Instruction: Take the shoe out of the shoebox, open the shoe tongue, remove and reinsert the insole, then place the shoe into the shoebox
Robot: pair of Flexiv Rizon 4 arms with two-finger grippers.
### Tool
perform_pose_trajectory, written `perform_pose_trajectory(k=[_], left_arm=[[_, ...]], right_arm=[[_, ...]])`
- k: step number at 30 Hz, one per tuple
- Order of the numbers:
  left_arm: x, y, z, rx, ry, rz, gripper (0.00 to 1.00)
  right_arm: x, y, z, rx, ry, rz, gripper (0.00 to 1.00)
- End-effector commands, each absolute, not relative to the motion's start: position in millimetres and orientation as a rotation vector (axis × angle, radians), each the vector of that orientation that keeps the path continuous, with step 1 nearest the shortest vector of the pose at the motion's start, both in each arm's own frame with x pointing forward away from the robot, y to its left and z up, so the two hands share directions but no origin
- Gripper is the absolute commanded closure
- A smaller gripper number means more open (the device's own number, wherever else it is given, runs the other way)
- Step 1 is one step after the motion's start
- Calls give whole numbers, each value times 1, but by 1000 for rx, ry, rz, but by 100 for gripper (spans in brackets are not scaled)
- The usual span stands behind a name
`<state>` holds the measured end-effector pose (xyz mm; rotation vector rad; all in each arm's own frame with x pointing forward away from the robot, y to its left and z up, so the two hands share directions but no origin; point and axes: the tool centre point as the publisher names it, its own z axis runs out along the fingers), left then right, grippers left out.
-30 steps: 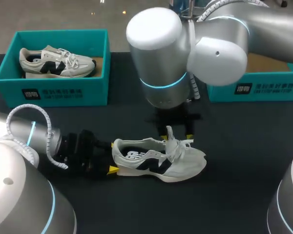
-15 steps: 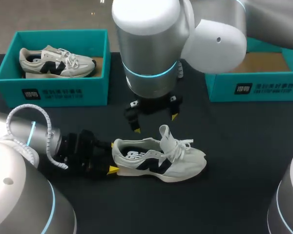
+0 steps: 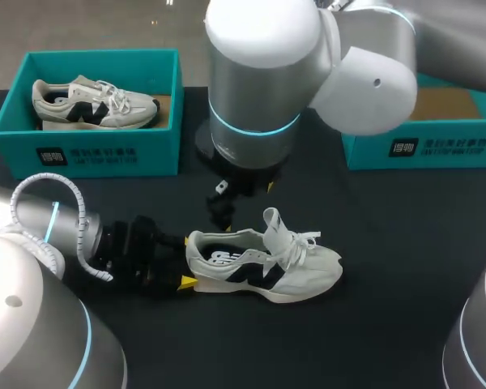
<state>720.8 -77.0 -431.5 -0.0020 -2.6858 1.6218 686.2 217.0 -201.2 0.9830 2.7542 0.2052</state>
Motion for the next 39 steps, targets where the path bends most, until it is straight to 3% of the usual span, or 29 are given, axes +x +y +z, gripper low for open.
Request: perform_pose_trajectory(k=[1, 8, 22, 23, 24, 25, 26, 39], left_arm=[[721, -78, -437, -2, -2689, 1618, 100], [721, -78, -437, -2, -2689, 1618, 100], [721, -78, -437, -2, -2689, 1618, 100], [721, -78, -437, -2, -2689, 1618, 100], [721, -78, -437, -2, -2689, 1618, 100], [721, -78, -437, -2, -2689, 1618, 100], [721, -78, -437, -2, -2689, 1618, 100], [721, -78, -437, -2, -2689, 1618, 100]], right_arm=[[688, 206, -205, 535, 2941, 335, 0], [702, 230, -225, 133, 3167, 385, 0], [697, 240, -255, 239, 3287, 386, 0], [697, 240, -258, 244, 3284, 391, 23], [697, 240, -260, 269, 3281, 379, 63], [697, 240, -262, 287, 3279, 361, 91], [697, 240, -263, 301, 3274, 359, 100], [693, 239, -295, 519, 3243, 227, 100]])
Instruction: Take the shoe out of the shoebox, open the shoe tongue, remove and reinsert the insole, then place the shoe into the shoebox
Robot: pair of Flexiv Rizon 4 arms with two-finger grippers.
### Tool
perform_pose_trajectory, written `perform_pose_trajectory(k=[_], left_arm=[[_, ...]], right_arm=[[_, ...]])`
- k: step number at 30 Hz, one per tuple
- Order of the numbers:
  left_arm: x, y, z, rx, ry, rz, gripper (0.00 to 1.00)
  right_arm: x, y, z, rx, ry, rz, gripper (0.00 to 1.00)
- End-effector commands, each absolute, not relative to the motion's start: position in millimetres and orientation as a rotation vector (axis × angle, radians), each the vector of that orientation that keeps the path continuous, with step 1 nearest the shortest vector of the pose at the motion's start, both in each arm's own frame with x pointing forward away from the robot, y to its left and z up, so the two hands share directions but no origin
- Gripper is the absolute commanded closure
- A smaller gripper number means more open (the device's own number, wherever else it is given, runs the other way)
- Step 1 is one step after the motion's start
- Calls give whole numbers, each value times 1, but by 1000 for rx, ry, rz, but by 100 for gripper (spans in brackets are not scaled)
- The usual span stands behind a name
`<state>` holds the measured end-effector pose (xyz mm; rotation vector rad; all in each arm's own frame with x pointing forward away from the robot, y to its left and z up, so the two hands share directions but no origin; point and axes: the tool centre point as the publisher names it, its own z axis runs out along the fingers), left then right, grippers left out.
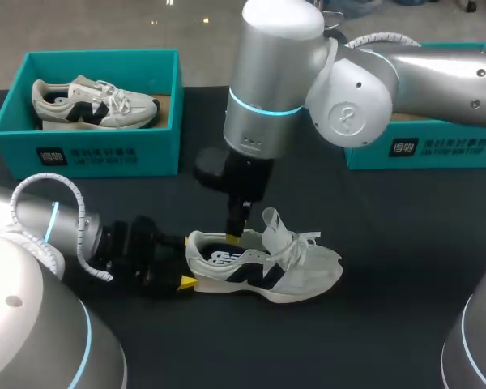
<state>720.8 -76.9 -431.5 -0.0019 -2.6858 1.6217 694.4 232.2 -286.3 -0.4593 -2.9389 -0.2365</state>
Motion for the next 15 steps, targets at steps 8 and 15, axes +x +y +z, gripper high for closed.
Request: perform_pose_trajectory(k=[8, 15], left_arm=[[721, -78, -437, -2, -2689, 1618, 100], [721, -78, -437, -2, -2689, 1618, 100]], right_arm=[[700, 240, -314, -475, -2950, -159, 100], [710, 236, -331, -496, -2958, -107, 100]])
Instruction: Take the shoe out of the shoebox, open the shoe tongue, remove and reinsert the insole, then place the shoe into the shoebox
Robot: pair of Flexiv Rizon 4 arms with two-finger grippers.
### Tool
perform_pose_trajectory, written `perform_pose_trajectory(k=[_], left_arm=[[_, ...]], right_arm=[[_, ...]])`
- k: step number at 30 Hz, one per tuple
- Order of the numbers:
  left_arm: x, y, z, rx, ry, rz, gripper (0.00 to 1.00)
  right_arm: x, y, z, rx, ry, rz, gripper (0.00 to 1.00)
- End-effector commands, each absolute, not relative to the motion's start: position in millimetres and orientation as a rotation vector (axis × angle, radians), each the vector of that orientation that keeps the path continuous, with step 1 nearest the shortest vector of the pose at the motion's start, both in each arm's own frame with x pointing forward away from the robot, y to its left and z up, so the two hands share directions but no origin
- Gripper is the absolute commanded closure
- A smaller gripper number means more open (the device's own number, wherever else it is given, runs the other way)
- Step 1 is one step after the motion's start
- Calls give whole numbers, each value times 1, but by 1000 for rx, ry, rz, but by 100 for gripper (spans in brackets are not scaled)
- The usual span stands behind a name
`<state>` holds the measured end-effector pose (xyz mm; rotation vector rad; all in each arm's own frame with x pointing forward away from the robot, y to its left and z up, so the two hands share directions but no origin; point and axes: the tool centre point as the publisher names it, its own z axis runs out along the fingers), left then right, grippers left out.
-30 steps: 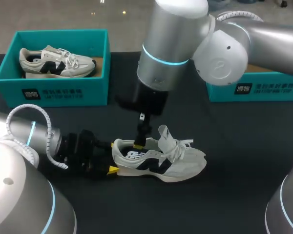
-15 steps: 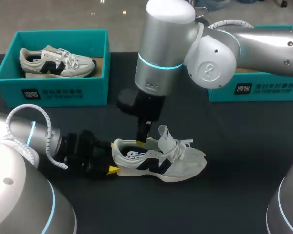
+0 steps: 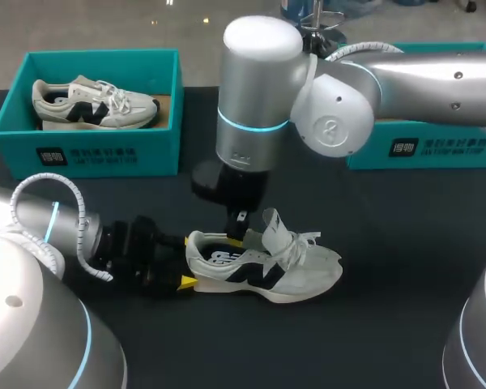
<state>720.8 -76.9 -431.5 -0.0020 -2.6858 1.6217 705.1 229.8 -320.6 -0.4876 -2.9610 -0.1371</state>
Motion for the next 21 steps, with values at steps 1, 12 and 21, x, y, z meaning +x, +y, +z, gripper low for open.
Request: perform_pose_trajectory(k=[1, 12, 21], left_arm=[[721, -78, -437, -2, -2689, 1618, 100], [721, -78, -437, -2, -2689, 1618, 100], [721, -78, -437, -2, -2689, 1618, 100]], right_arm=[[712, 233, -335, -507, -2952, -82, 100], [728, 216, -354, -562, -2942, 15, 100], [738, 213, -364, -553, -2934, 57, 100]])
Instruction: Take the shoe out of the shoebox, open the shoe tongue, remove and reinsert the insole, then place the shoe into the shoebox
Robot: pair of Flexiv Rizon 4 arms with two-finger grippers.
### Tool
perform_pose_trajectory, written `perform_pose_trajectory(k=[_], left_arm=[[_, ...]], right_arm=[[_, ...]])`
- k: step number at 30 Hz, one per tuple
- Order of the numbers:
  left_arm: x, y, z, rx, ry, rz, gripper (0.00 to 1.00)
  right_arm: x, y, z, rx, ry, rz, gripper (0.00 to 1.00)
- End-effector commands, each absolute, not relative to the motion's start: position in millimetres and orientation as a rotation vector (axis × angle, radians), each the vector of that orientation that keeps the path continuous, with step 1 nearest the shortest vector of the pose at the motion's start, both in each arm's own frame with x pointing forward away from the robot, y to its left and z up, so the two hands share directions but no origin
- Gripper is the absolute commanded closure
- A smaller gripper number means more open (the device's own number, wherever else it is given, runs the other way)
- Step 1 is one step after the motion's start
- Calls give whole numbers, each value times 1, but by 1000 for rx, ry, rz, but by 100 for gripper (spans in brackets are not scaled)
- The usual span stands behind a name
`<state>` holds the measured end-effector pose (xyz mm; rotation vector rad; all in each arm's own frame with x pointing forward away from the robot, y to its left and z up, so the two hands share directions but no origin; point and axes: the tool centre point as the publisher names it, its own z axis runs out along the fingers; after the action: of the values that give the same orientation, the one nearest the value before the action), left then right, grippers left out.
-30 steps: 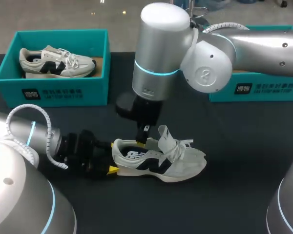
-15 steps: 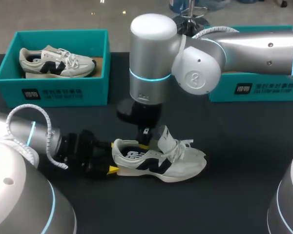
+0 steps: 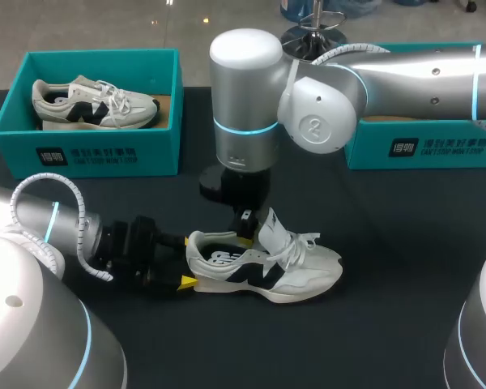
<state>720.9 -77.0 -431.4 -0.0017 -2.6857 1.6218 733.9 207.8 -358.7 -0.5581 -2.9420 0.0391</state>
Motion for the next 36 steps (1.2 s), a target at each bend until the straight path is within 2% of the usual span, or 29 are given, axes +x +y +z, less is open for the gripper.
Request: perform_pose_trajectory(k=[1, 7, 8, 12, 15, 23, 31, 34, 36], left_arm=[[721, -78, -437, -2, -2689, 1618, 100], [721, -78, -437, -2, -2689, 1618, 100], [721, -78, -437, -2, -2689, 1618, 100], [721, -78, -437, -2, -2689, 1618, 100], [721, -78, -437, -2, -2689, 1618, 100], [721, -78, -437, -2, -2689, 1618, 100], [721, -78, -437, -2, -2689, 1618, 100], [721, -78, -437, -2, -2689, 1618, 100], [721, -78, -437, -2, -2689, 1618, 100]], right_arm=[[738, 213, -365, -552, -2933, 58, 100], [736, 214, -371, -550, -2919, 58, 100], [736, 214, -372, -550, -2917, 57, 98], [735, 214, -374, -547, -2912, 55, 62], [733, 213, -374, -552, -2907, 52, 54], [726, 217, -380, -553, -2897, 40, 51], [718, 235, -411, -527, -2873, 33, 51], [712, 241, -423, -506, -2856, 30, 45], [709, 243, -425, -497, -2847, 35, 54]])
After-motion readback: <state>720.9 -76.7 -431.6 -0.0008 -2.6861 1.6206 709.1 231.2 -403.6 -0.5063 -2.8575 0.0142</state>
